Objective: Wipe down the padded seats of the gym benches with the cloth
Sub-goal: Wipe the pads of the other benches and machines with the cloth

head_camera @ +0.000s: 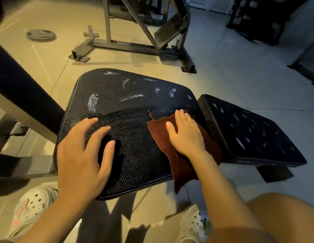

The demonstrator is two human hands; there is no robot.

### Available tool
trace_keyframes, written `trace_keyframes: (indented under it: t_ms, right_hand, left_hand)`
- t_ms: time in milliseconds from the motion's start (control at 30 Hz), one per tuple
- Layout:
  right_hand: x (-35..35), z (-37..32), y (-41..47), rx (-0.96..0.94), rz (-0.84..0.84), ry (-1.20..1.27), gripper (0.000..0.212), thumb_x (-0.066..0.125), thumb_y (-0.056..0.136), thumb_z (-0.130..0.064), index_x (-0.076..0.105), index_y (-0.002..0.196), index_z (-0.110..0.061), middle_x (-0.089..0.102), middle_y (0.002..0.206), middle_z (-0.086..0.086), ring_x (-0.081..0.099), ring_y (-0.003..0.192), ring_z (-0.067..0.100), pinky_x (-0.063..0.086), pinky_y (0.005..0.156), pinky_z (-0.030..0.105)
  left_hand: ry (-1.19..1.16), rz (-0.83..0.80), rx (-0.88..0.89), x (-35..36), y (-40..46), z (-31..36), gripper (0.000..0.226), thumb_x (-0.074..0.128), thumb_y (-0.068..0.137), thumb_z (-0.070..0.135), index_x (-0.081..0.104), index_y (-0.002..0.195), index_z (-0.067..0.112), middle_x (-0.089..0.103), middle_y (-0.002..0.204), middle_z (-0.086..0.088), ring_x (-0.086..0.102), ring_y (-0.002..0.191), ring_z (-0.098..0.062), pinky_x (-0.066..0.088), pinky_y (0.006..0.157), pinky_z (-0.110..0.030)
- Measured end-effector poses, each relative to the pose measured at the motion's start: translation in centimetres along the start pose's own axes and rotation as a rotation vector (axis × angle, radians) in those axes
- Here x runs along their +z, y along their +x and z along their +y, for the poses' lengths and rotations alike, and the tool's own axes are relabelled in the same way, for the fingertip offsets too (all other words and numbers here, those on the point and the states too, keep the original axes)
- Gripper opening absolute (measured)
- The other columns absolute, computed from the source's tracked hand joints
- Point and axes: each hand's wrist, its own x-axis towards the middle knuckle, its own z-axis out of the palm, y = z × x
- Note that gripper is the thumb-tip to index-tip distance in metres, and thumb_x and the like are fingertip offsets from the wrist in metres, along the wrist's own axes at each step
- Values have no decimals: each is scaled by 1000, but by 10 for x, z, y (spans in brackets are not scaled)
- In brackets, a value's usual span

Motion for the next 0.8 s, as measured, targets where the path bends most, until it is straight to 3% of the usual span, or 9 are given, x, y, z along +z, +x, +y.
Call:
trace_keyframes:
  t_ms: [200, 433, 567, 800]
  right_hand:
    - [6, -8, -56, -148, -17, 2, 66, 21, 101, -56, 5, 156, -25, 3, 164, -5, -2, 150, 9, -5, 120, 27]
    - [-8, 29, 10, 118, -42, -30, 72, 21, 100, -58, 2, 156, -17, -2, 164, 4, -3, 151, 18, -3, 121, 35]
    - [-4, 20, 14, 142, -13, -63, 69, 20, 103, -53, 1, 156, -14, -2, 164, 7, -4, 151, 20, -4, 121, 36]
    - [14, -50, -39, -395, -64, -22, 77, 14, 93, -60, 8, 156, -17, 2, 164, 1, -3, 151, 14, -12, 116, 26]
  left_hand:
    - [5, -5, 24, -1, 0, -1, 39, 48, 93, 33, 67, 113, 5, 55, 128, -17, 48, 122, -37, 37, 93, -49]
    - [-8, -1, 20, -1, -1, -1, 40, 47, 93, 34, 67, 112, 5, 56, 126, -16, 48, 122, -36, 36, 95, -47]
    - [3, 12, 9, 1, 0, 0, 39, 47, 93, 34, 67, 112, 7, 57, 124, -14, 49, 122, -34, 35, 95, -45]
    - [15, -1, 29, 1, 1, -2, 37, 49, 94, 31, 67, 113, 5, 58, 123, -15, 51, 121, -35, 38, 94, -48]
